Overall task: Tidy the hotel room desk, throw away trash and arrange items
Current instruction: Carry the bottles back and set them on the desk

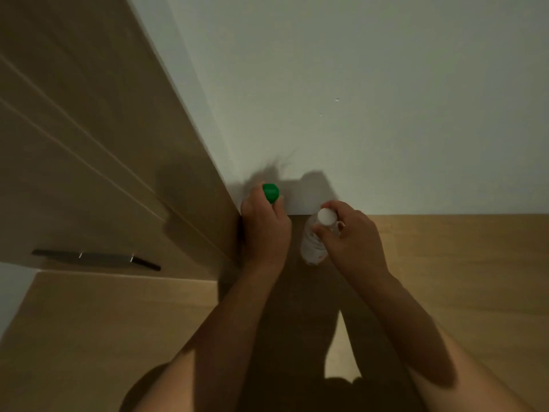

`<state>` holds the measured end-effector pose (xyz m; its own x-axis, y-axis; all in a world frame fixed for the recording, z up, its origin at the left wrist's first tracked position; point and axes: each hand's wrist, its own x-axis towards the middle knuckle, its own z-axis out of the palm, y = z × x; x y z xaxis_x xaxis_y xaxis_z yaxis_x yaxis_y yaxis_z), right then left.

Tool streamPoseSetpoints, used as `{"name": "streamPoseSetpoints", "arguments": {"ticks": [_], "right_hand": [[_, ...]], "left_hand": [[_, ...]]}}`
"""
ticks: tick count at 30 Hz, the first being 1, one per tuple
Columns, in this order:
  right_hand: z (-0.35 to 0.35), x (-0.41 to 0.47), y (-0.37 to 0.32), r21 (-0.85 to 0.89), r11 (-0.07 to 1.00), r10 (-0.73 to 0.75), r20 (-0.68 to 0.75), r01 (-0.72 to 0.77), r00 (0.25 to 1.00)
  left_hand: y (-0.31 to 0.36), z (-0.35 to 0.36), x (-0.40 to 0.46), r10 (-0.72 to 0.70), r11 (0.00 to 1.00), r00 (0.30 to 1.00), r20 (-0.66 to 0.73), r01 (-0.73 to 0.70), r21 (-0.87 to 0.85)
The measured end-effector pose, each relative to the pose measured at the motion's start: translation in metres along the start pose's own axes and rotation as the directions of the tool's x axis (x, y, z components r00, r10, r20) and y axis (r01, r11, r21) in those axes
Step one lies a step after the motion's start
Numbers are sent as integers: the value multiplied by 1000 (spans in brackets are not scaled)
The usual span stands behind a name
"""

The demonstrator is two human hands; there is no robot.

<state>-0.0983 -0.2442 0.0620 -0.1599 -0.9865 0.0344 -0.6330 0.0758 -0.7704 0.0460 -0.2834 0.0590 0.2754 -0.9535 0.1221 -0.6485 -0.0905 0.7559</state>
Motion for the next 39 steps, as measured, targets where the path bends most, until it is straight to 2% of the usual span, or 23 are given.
{"name": "streamPoseSetpoints", "arguments": {"ticks": [7,11,16,22,31,39], "right_hand": [[6,14,5,22,1000,13,9,-13,1000],[11,24,6,24,1000,18,37,-19,999],[16,43,4,29,1000,3,77,-6,997],[30,70,-7,27,998,-62,122,59,991],[49,85,-22,7,985,-170,170,171,971],[53,78,-24,-49,989,-128,172,138,977]], "left_hand": [[4,15,17,-12,999,994,-107,15,30],[6,12,19,89,992,984,-156,-73,101],[5,11,16,178,981,980,-95,-168,101],[9,-4,-17,135,991,987,83,-134,-26],[-4,-18,-20,28,993,994,102,-16,-116],[-9,-16,-17,80,989,993,86,-69,-128]]}}
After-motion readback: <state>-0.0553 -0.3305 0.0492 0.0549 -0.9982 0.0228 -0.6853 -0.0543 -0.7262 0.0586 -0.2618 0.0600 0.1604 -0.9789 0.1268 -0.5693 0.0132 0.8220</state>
